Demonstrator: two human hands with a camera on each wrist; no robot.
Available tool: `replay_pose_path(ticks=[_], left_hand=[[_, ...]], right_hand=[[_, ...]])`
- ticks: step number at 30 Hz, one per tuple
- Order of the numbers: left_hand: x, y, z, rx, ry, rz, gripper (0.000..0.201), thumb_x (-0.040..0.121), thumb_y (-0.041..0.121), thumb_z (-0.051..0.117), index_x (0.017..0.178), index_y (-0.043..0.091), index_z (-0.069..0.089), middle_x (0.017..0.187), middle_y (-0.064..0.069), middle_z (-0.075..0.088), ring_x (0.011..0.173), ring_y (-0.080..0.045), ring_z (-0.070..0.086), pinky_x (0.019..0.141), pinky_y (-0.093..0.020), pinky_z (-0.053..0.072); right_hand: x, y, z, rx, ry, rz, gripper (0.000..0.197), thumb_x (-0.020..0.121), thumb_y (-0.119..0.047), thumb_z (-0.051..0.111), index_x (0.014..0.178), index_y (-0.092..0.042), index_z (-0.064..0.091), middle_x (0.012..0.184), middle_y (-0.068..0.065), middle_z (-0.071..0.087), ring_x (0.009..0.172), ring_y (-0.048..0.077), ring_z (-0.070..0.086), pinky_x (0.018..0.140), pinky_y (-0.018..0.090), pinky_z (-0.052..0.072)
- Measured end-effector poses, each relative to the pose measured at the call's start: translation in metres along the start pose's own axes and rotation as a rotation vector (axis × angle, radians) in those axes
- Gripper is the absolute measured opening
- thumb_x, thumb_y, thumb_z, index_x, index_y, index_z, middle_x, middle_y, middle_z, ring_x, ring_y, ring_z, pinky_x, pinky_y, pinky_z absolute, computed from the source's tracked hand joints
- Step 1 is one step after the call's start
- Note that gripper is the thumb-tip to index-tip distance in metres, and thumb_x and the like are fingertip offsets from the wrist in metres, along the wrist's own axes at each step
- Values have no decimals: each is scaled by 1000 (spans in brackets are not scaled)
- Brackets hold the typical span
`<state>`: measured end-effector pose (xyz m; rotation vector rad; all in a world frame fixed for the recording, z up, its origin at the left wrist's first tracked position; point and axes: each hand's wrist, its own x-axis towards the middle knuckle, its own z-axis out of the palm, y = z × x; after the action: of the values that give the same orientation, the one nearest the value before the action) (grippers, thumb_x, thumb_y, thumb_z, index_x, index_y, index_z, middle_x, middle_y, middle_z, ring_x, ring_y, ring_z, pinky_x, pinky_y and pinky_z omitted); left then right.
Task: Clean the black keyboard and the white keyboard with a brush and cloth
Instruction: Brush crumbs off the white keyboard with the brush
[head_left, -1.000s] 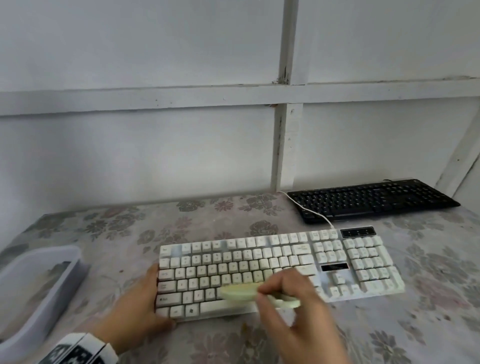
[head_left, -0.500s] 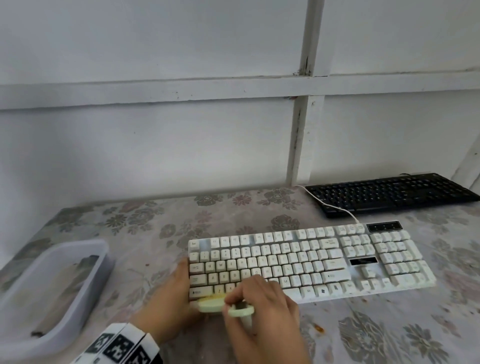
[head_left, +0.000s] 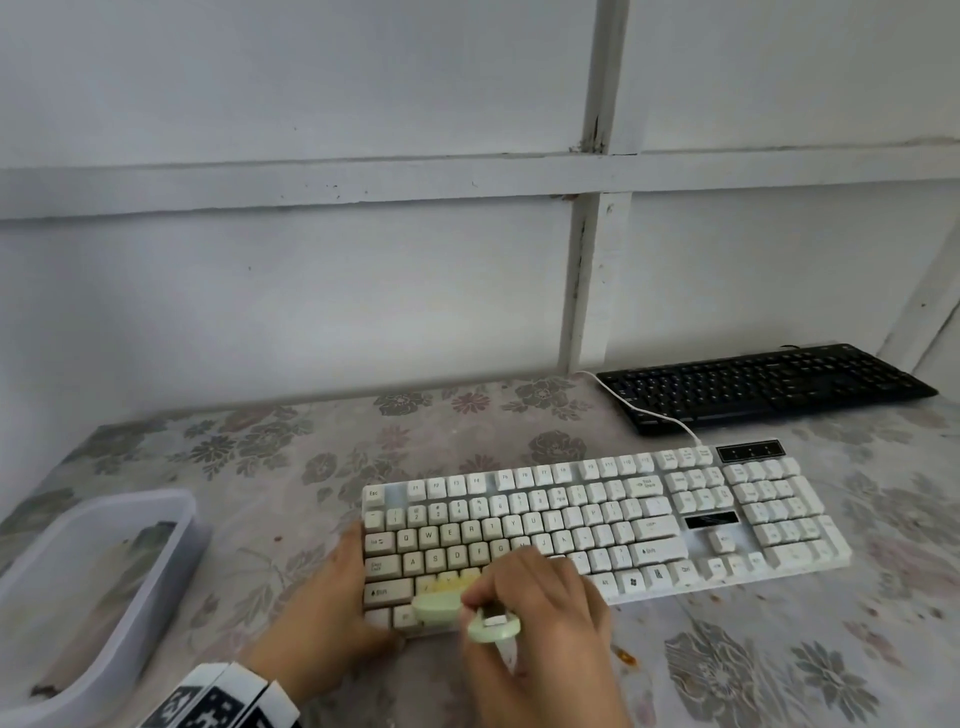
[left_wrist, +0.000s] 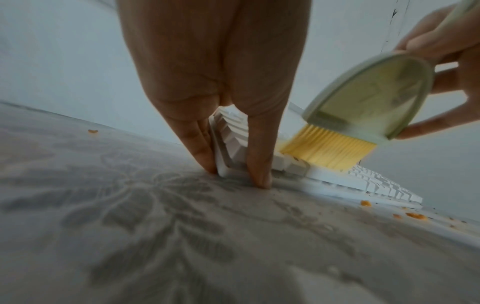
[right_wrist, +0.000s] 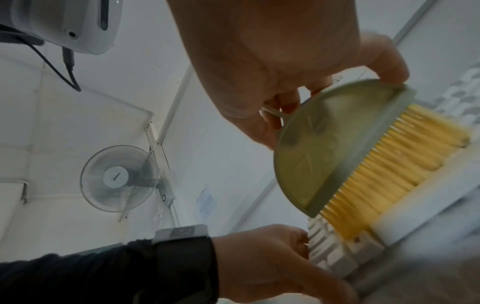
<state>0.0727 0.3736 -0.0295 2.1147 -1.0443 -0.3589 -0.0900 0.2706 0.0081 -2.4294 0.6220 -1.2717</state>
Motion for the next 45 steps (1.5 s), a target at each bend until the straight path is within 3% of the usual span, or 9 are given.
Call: replay_pose_path(ticks=[7, 15, 19, 22, 27, 32, 37, 41, 45], left_hand=[[0, 6, -1, -8, 1, 15, 91, 44, 57, 75, 121, 49, 28, 129, 18, 45, 118, 3, 46, 102, -30, 42], [-3, 9, -4, 16, -59, -36, 92, 39, 42, 64, 120, 50, 21, 124, 27, 40, 113, 11, 43, 90, -6, 35], [-4, 8, -3, 21, -63, -33, 107, 42, 43, 64, 138, 34, 20, 131, 20, 38, 118, 3, 43, 97, -16, 37], [-4, 11, -4, 17, -68, -59, 107, 43, 41, 64, 139, 33, 19, 132, 19, 39, 117, 3, 45, 99, -23, 41], [-4, 18, -5, -13, -65, -34, 102, 42, 41, 63, 135, 37, 21, 130, 23, 39, 116, 11, 42, 95, -12, 37], [-3, 11, -4, 12, -70, -62, 105, 44, 34, 69, 137, 39, 20, 132, 23, 41, 116, 7, 46, 97, -22, 44], [-5, 14, -5, 24, -84, -104, 109, 45, 33, 70, 140, 38, 15, 132, 24, 37, 114, 7, 45, 93, -17, 42], [-5, 13, -5, 26, -99, -125, 108, 49, 30, 72, 139, 42, 14, 129, 28, 38, 110, 10, 46, 86, -14, 43], [-4, 11, -5, 53, -85, -128, 112, 44, 38, 73, 138, 43, 14, 130, 27, 38, 112, 7, 47, 91, -18, 44]], right_hand=[[0, 13, -3, 55, -24, -14, 18, 58, -37, 47, 75, -37, 42, 67, -23, 47, 73, -5, 41, 57, 49, 57], [4, 34, -27, 204, -98, -3, 17, 62, -34, 51, 78, -40, 46, 76, -19, 55, 75, -5, 44, 64, 50, 54], [7, 57, -40, 306, -197, 110, 12, 66, -43, 49, 77, -49, 50, 83, -20, 59, 82, 0, 50, 76, 35, 44], [8, 68, -46, 287, -166, 152, 14, 64, -45, 46, 77, -47, 51, 87, -20, 59, 83, 1, 49, 77, 34, 38], [7, 60, -49, 322, -182, 86, 12, 68, -40, 52, 80, -40, 51, 82, -20, 59, 79, -1, 51, 72, 28, 40], [12, 76, -57, 281, -124, 166, 18, 64, -44, 47, 81, -42, 52, 90, -21, 59, 84, 0, 50, 82, 43, 45], [17, 78, -66, 382, -203, 113, 10, 70, -39, 53, 79, -37, 56, 79, -17, 60, 78, 2, 53, 68, 16, 43], [20, 97, -78, 320, -168, 195, 14, 68, -30, 60, 78, -38, 55, 83, -20, 61, 77, 1, 53, 67, 13, 41], [26, 113, -97, 364, -103, 268, 22, 76, -14, 65, 72, -35, 59, 81, -17, 63, 78, 4, 54, 64, 10, 40]])
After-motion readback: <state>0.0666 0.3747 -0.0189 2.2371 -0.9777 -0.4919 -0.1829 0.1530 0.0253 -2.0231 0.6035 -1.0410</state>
